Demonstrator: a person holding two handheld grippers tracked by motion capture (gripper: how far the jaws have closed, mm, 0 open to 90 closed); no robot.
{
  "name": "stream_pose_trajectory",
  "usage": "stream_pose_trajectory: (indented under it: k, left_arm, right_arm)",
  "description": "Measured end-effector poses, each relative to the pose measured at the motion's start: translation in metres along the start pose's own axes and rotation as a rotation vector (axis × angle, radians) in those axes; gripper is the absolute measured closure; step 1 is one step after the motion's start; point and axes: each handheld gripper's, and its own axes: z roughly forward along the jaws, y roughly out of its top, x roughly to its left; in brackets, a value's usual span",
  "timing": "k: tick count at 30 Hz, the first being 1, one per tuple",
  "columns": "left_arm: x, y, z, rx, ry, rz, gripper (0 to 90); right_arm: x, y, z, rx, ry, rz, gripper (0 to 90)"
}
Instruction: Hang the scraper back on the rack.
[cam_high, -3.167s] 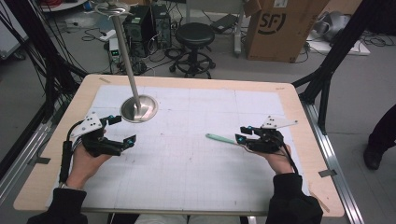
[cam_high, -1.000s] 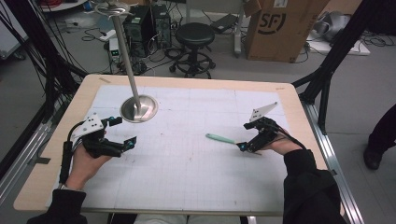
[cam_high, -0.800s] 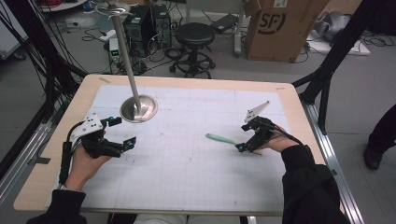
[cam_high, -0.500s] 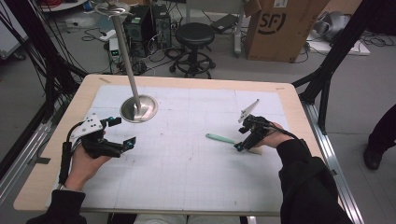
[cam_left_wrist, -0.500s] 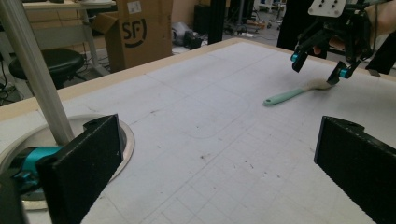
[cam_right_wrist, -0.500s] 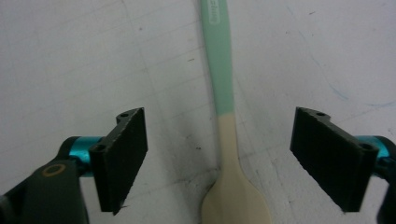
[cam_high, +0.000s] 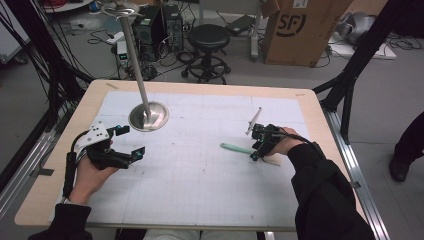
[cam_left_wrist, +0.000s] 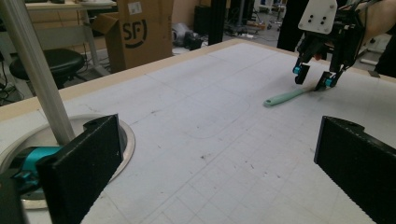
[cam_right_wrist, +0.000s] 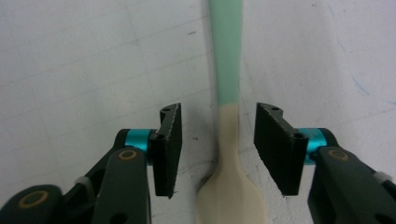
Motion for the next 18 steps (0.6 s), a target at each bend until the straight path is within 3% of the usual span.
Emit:
stream_pose_trajectory:
  k: [2, 18]
  left_arm:
    - [0.0, 0.0, 0.0, -0.002, -0.002, -0.001, 1.7]
    - [0.001, -0.003, -0.001, -0.007, 0.005, -0.005, 1.7]
  right_arm:
    - [0.0, 0.004, 0.001, 0.043, -0.011, -0.012, 58.8]
    - [0.0, 0.017, 0.009, 0.168, -0.043, -0.062, 73.0]
